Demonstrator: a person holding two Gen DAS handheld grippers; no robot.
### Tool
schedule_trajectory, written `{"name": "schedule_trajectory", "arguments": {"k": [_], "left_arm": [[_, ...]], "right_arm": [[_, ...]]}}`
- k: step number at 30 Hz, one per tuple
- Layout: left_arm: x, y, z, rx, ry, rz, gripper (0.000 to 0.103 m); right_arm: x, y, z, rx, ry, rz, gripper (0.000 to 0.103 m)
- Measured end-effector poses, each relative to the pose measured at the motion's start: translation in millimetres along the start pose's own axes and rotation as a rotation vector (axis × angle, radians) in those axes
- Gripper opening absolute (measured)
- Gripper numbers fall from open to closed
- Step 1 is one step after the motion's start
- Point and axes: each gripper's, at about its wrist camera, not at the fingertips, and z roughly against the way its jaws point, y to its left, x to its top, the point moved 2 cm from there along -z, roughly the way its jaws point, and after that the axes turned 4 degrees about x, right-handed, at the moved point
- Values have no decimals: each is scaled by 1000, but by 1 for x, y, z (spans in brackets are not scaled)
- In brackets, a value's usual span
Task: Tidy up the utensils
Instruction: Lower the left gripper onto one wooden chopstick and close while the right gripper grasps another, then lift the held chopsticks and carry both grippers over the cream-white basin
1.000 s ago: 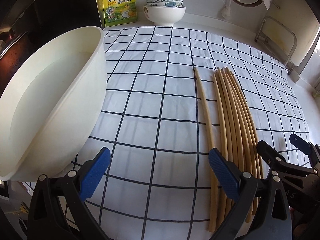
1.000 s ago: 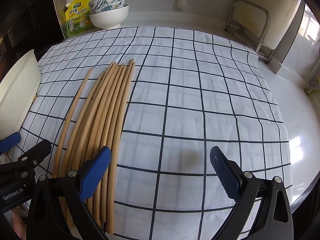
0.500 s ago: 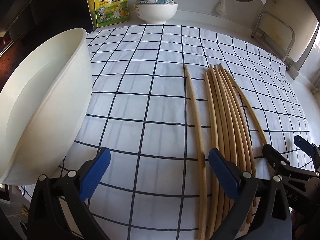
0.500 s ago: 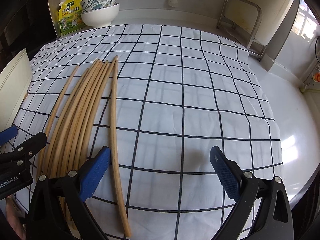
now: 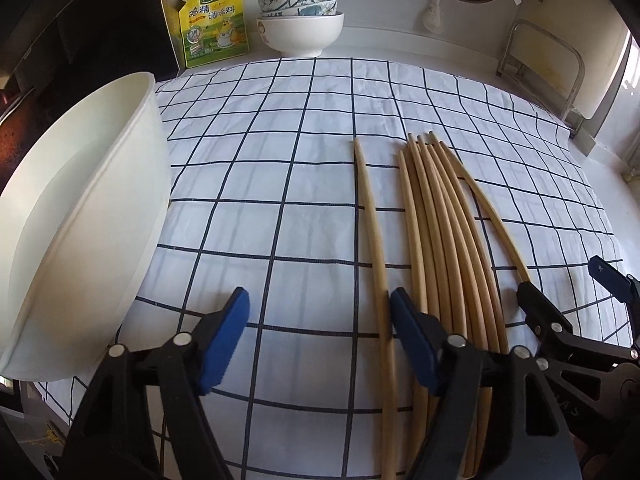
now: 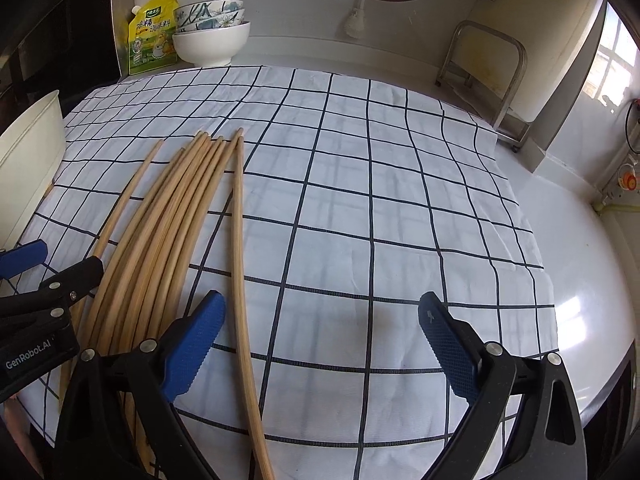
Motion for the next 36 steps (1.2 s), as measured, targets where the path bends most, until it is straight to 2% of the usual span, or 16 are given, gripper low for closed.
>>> {"name": "schedule_trajectory", "arguments": {"k": [2,4,5,7,8,9,10,16,23,30,36], "left_arm": [[0,-3,2,-20,-1,-10,55],[-1,-6,4,-33,1,-19,40],[-1,-7,5,-40,2,-24,35],[-1,-7,6,-54,11,-26,16],[-1,-6,6,-61,17,-22,13],[-1,-5,6,-71,23,-18,9],[-1,-4,6,-84,29,-13,8],[-4,-2,11,-150,55,-3,7],[-1,3,31,-207,40,0,7],[14,26,67,-227,-38,22,7],[31,79,98,-174,-137,88,7]], "right_arm": [[0,3,1,47,5,7,73],[1,8,3,88,10,23,52],[1,11,3,108,13,31,47],[1,18,4,131,16,41,29],[1,20,5,131,16,51,25],[1,22,5,131,17,58,13],[0,23,5,125,18,60,7],[1,13,8,177,23,-19,6],[5,9,29,225,-9,-79,6],[27,30,61,270,-77,-67,6],[58,80,78,340,-133,-14,6]]}}
